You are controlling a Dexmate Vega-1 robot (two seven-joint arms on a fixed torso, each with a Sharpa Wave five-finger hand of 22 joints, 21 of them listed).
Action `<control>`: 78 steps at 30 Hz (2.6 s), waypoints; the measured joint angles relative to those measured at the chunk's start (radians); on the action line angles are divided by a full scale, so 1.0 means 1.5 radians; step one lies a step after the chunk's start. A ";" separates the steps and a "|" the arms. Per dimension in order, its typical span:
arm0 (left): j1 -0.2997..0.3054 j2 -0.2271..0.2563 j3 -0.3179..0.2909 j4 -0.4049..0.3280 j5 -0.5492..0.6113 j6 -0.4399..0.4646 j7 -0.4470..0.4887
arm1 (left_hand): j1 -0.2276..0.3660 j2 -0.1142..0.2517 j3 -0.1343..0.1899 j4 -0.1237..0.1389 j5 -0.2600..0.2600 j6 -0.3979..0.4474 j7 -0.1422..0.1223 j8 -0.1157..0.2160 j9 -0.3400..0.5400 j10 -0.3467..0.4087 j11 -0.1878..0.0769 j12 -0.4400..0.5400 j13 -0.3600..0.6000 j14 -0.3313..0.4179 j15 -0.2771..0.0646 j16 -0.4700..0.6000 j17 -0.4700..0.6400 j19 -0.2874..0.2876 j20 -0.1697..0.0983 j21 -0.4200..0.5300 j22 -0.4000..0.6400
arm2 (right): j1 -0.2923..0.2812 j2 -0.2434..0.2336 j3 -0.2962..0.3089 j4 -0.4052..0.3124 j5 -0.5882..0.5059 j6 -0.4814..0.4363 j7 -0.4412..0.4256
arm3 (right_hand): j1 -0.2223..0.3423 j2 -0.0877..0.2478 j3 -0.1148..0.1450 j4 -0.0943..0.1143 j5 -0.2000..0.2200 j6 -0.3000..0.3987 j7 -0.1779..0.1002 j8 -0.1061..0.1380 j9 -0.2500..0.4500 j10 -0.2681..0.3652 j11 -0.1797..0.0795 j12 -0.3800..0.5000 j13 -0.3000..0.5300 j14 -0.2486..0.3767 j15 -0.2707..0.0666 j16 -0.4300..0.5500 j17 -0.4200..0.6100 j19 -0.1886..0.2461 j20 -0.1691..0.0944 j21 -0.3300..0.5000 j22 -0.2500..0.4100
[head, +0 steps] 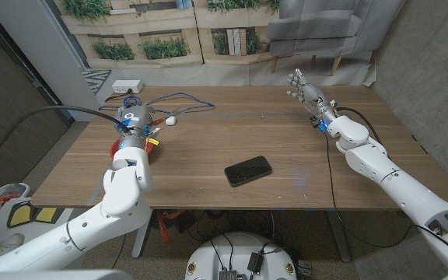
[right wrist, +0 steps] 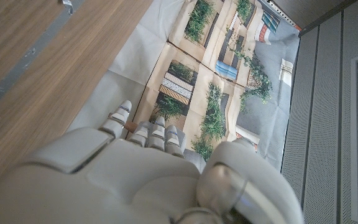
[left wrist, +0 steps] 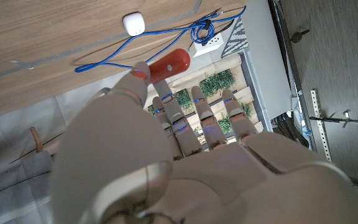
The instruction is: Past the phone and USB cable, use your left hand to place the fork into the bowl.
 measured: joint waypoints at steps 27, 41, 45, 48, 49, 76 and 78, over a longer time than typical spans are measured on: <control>0.012 0.012 -0.030 -0.002 -0.143 0.026 0.108 | -0.007 0.009 0.005 0.005 0.000 -0.003 0.003 0.000 0.003 -0.015 0.001 0.003 0.006 0.000 0.000 0.000 0.003 0.004 0.004 0.000 0.000 | 0.001 -0.003 -0.002 -0.006 0.001 -0.008 0.002 | -0.003 0.003 0.000 0.000 0.000 0.002 -0.002 0.000 0.000 0.007 -0.007 0.000 0.000 0.000 0.000 0.000 0.000 0.000 0.000 0.000 0.000; 0.027 0.018 -0.052 0.000 -0.223 0.037 0.176 | -0.007 0.009 0.006 0.006 0.000 -0.003 0.003 0.000 0.003 -0.015 0.001 0.007 0.010 0.000 0.000 -0.004 0.006 0.004 0.004 0.000 0.000 | -0.001 -0.004 -0.004 -0.012 -0.001 -0.014 -0.001 | -0.003 0.003 0.003 0.003 0.000 0.002 -0.002 0.000 0.000 0.007 -0.007 0.000 0.000 0.000 0.000 0.000 0.000 0.000 0.000 0.000 0.000; 0.027 0.018 -0.052 0.000 -0.244 0.040 0.194 | -0.007 0.009 0.008 0.005 0.000 -0.006 0.006 0.000 0.003 -0.015 0.001 0.008 0.010 0.000 0.000 -0.006 0.006 0.004 0.004 0.000 0.000 | 0.000 -0.003 -0.006 -0.013 -0.001 -0.014 -0.001 | -0.003 0.002 0.003 0.003 0.000 0.002 -0.002 0.000 0.000 0.007 -0.007 0.000 0.000 0.000 0.000 0.000 0.000 0.000 0.000 0.000 0.000; 0.036 0.020 -0.062 0.003 -0.258 0.042 0.207 | -0.007 0.009 0.009 0.004 0.000 -0.007 0.007 0.000 0.003 -0.017 0.002 0.008 0.010 0.000 0.000 -0.006 0.006 0.004 0.004 0.000 0.000 | 0.000 -0.003 -0.007 -0.014 -0.005 -0.015 -0.002 | -0.004 0.001 0.003 0.003 0.000 0.002 -0.002 0.000 0.000 0.007 -0.007 0.000 0.000 0.000 0.000 0.000 0.000 0.000 0.000 0.000 0.000; 0.036 0.020 -0.062 0.003 -0.261 0.042 0.209 | -0.007 0.009 0.009 0.004 0.000 -0.007 0.007 0.000 0.003 -0.017 0.002 0.009 0.011 0.000 0.000 -0.006 0.006 0.004 0.003 0.000 0.000 | 0.000 -0.002 -0.007 -0.014 -0.005 -0.015 -0.002 | -0.005 0.000 0.003 0.003 0.000 0.002 -0.002 0.000 0.000 0.007 -0.007 0.000 0.000 0.000 0.000 0.000 0.000 0.000 0.000 0.000 0.000; 0.064 0.038 -0.084 -0.002 -0.350 0.069 0.292 | -0.007 0.009 0.009 0.003 0.000 0.003 0.005 0.000 0.003 -0.016 0.002 0.015 0.009 0.000 0.000 -0.006 0.009 0.004 0.003 0.000 0.000 | -0.009 -0.003 -0.008 -0.028 -0.007 -0.017 -0.008 | -0.010 -0.005 0.003 0.003 0.000 0.002 -0.002 0.000 0.000 0.007 -0.007 0.000 0.000 0.000 0.000 0.000 0.000 0.000 0.000 0.000 0.000; 0.064 0.038 -0.084 -0.002 -0.357 0.072 0.298 | -0.007 0.009 0.009 0.003 0.000 0.003 0.005 0.000 0.003 -0.016 0.002 0.015 0.009 0.000 0.000 -0.006 0.009 0.007 0.000 0.000 0.000 | -0.009 -0.002 -0.008 -0.027 -0.007 -0.017 -0.008 | -0.010 -0.005 0.003 0.003 0.000 0.000 -0.005 0.000 0.000 0.007 -0.007 0.000 0.000 0.000 0.000 0.000 0.000 0.000 0.000 0.000 0.000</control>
